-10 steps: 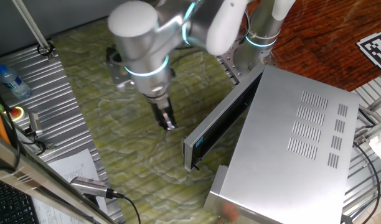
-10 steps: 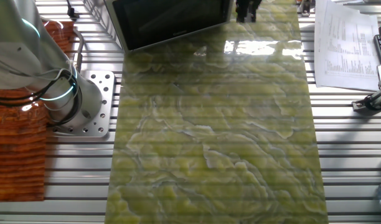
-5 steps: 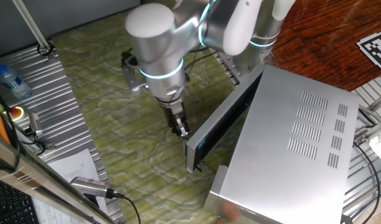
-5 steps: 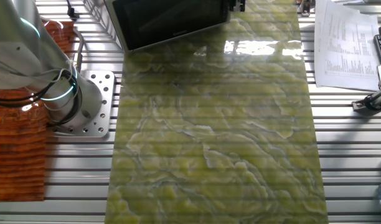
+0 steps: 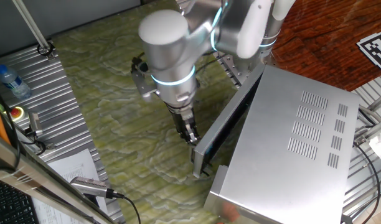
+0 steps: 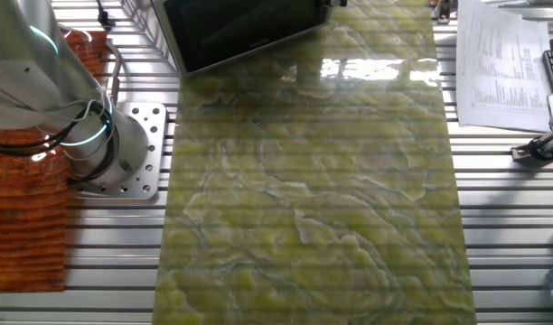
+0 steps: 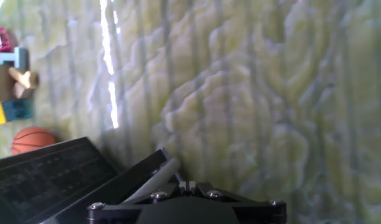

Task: Close the microwave door

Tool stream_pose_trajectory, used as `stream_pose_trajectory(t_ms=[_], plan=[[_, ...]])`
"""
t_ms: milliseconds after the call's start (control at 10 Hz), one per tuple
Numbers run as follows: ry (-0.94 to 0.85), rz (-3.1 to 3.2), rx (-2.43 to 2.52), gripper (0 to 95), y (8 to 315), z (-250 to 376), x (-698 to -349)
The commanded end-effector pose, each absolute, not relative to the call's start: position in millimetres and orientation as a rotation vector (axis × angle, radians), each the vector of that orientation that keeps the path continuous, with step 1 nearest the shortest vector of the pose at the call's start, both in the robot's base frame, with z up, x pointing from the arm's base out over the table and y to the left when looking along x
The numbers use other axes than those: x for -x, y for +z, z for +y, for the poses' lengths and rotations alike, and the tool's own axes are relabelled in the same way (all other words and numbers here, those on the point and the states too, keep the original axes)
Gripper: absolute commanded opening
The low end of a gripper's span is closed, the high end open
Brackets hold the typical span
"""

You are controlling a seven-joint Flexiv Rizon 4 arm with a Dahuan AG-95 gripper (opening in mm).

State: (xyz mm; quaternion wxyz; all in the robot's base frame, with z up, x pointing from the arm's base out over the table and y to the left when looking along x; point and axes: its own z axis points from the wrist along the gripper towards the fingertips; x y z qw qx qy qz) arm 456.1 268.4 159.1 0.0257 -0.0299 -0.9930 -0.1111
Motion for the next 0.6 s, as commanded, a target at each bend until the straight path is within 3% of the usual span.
stream_pose_trajectory(t_ms=[100, 600], plan=[[-0.344, -3.072, 0.085, 0.0, 159, 275, -451], [-0.361, -3.060, 0.142, 0.0, 167, 289, -456]])
